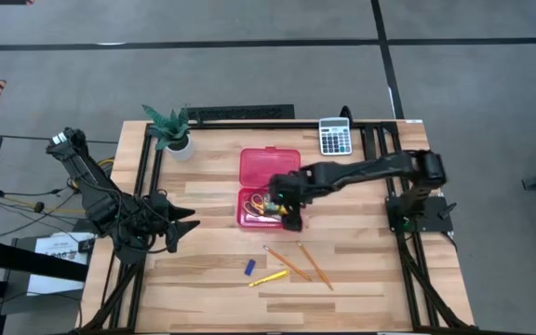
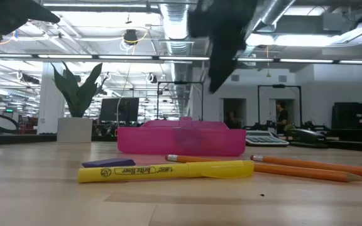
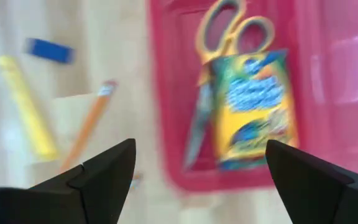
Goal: Pack school essentials
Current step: Put the right pencil into the supply box
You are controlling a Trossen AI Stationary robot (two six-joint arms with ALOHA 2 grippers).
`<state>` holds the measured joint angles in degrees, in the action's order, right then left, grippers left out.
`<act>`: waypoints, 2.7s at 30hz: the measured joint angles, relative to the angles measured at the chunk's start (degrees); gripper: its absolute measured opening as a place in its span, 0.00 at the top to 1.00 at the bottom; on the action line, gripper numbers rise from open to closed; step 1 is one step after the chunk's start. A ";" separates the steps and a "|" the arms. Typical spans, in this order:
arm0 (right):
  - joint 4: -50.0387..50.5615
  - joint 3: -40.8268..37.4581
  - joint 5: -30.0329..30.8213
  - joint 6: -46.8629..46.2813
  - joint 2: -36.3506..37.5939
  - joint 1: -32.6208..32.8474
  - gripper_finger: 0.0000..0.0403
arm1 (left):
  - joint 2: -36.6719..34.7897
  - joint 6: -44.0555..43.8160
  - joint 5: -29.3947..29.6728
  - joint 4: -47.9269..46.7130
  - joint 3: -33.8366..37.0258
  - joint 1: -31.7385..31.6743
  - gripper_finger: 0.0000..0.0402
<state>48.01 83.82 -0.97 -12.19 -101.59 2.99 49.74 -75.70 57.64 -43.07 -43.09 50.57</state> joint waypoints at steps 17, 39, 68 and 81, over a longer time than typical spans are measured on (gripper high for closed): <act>-17.27 -29.16 29.20 -58.06 11.46 38.44 0.09 | -0.02 2.39 -0.28 -0.01 0.00 0.00 0.48; -21.16 -28.92 37.64 -81.49 -6.97 46.25 0.54 | -0.01 2.17 -1.43 -0.46 0.00 0.00 0.48; -16.93 -25.47 39.13 -64.06 4.88 40.44 0.99 | -0.02 2.60 0.30 -0.55 0.00 0.00 0.48; -27.13 -26.54 41.72 -52.44 6.39 40.25 0.70 | -0.01 2.33 0.11 -0.55 0.00 0.00 0.48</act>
<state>20.88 57.28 40.74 -64.63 -95.19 43.24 49.72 -73.37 57.74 -43.62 -43.09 50.57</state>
